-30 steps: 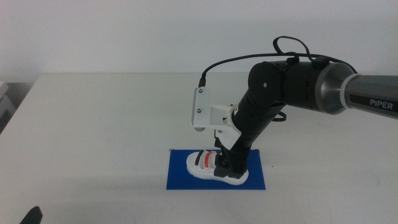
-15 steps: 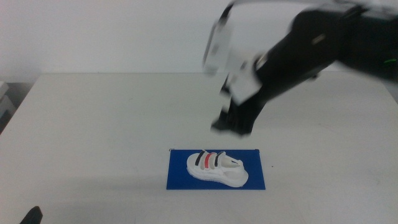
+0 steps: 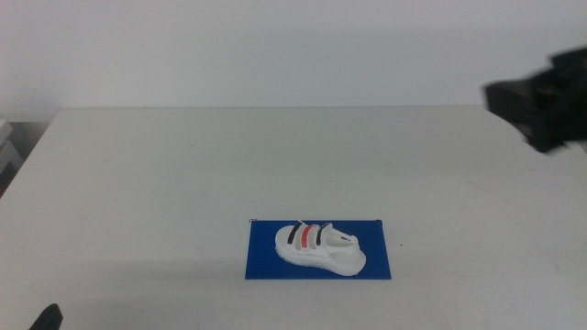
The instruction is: Use one arm to grab the shoe from the table and place it on the mat.
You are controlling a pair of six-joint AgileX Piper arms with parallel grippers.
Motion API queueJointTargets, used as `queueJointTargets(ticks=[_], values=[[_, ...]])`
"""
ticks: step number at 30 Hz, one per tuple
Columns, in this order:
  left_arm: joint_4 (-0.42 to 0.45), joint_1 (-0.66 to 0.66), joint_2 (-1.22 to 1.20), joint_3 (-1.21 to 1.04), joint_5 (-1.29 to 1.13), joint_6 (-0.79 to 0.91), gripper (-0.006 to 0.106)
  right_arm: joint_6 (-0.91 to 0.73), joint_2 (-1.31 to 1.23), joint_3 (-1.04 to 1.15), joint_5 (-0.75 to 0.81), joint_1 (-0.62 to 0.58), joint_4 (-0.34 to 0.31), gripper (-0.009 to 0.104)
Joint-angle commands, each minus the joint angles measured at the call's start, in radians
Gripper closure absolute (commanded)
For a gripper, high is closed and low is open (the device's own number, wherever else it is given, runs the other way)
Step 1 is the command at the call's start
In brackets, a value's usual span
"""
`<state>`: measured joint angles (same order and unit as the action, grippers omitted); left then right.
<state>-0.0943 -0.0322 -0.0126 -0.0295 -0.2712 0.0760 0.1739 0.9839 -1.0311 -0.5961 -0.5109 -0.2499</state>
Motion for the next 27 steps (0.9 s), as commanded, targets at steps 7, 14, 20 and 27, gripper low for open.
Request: queueJointTargets(ticks=[7,14,20,27], values=[[-0.008,-0.005,-0.014,-0.007,0.08,-0.005,0.007,0.131,-0.332,0.32,0.211,0.016,-0.108,0.036],[-0.008,-0.005,-0.014,-0.007,0.08,-0.005,0.007,0.094,-0.516,0.599,0.372,0.199,0.011,0.036],[-0.008,-0.005,-0.014,-0.007,0.08,-0.005,0.007,0.034,-0.657,0.759,0.431,0.259,0.082,0.036],[-0.008,-0.005,-0.014,-0.007,0.08,-0.005,0.007,0.034,-0.821,0.92,0.429,0.257,0.1,0.036]])
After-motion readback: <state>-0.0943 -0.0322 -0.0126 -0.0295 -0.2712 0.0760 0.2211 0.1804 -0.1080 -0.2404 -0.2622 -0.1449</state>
